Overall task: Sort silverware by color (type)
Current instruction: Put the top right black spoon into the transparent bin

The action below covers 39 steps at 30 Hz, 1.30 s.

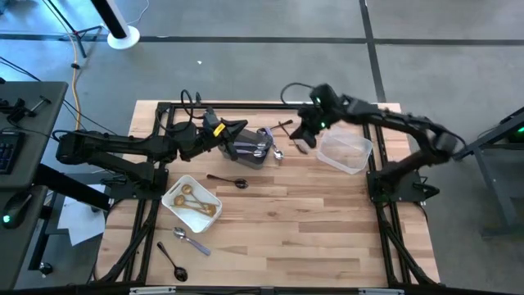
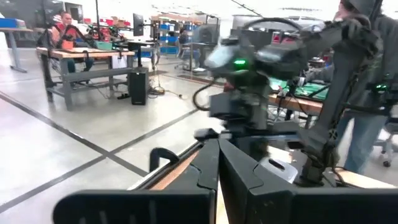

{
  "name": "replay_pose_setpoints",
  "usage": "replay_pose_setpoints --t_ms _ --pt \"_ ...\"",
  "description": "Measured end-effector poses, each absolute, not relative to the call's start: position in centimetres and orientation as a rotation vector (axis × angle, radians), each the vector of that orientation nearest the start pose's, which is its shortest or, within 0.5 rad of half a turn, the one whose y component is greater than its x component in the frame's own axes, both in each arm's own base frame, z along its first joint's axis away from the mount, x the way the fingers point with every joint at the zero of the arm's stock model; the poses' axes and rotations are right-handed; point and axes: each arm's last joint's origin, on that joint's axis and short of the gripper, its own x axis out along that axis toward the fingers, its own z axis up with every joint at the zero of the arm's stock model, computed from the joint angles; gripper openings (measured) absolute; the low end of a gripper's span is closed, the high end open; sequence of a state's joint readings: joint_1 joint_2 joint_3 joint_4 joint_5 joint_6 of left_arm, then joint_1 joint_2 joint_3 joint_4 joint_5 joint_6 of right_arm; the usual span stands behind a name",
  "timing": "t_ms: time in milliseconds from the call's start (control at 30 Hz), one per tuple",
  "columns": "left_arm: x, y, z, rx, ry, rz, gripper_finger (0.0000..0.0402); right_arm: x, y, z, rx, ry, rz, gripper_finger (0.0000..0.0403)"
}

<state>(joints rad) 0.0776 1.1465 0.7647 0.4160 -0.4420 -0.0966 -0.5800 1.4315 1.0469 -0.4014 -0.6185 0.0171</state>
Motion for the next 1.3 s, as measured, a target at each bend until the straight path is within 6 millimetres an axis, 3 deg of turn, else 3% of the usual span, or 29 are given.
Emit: replay_pose_setpoints --t_ms 300,500,867,1300 --pt "25.6 2.5 31.2 -0.155 -0.042 0.100 0.0000 25.7 -7.3 28.0 0.450 0.368 0.012 0.0000" --pt "25.7 2.1 31.2 -0.258 -0.040 0.056 0.0000 26.7 -4.0 29.2 0.383 0.271 0.061 0.0000" --pt "25.8 1.6 31.1 -0.208 -0.036 0.047 0.0000 27.1 -3.0 30.3 0.232 0.147 0.091 0.0000" --pt "25.8 1.6 31.1 -0.248 -0.037 0.049 0.0000 27.3 -2.4 30.6 0.210 0.113 0.096 0.0000"
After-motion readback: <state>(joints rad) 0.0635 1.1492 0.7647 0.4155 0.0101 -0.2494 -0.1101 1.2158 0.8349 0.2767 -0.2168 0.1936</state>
